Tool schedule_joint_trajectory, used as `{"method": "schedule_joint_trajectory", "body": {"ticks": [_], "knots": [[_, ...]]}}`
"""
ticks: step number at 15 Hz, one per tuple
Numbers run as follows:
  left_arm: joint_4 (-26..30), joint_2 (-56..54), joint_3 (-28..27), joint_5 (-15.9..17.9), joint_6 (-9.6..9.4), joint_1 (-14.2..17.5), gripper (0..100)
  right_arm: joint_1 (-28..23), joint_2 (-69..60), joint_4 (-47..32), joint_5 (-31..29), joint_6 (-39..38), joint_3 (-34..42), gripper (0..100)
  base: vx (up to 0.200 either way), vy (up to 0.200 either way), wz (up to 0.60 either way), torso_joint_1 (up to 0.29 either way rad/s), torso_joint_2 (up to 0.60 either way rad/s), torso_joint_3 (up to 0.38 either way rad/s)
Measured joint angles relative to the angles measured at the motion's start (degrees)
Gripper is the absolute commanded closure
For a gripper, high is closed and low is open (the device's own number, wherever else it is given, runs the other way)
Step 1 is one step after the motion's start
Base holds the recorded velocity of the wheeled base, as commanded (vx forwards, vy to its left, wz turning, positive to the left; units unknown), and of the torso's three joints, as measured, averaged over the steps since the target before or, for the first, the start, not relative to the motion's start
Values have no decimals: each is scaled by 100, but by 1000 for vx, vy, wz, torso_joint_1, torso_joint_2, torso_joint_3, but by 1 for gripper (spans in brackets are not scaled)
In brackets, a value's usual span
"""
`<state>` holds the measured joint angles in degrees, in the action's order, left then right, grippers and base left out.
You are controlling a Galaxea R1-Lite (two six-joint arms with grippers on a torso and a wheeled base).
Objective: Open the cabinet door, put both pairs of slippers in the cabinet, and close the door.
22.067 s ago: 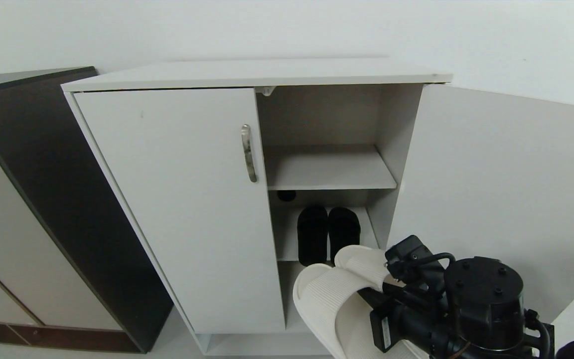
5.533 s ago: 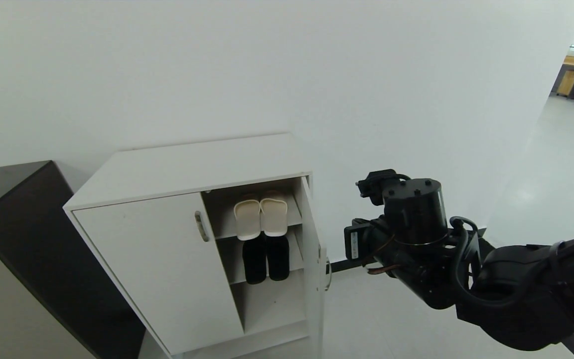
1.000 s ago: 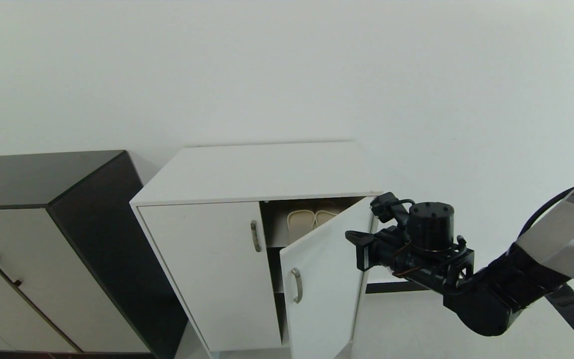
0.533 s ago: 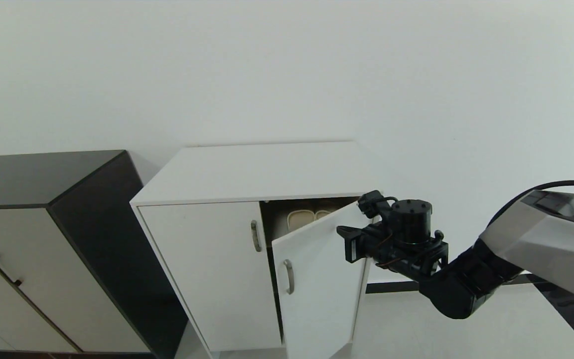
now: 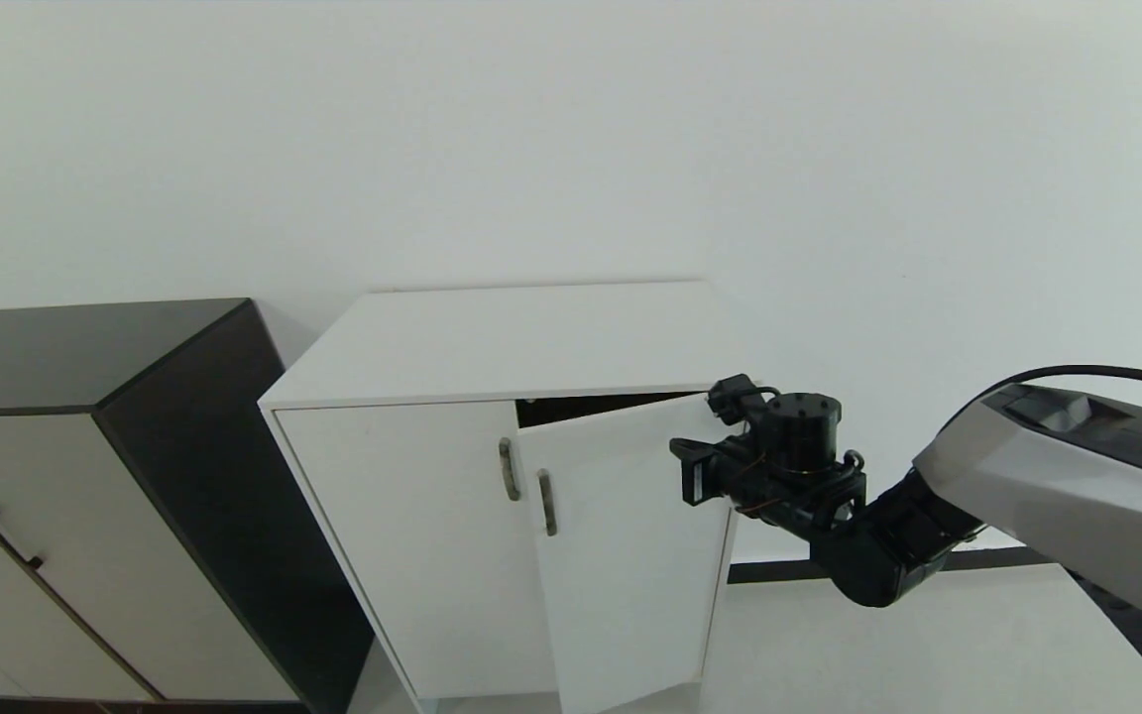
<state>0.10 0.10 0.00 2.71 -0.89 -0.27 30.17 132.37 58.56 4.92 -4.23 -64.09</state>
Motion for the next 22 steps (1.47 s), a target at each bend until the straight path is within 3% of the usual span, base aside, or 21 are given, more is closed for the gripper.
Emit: {"method": "schedule_joint_trajectory", "body": {"ticks": [22], "knots": [[0,0,0,2,0,0,100,-118,517,33,-22,-6,-573,100,0,0,0,0,0,0]]}}
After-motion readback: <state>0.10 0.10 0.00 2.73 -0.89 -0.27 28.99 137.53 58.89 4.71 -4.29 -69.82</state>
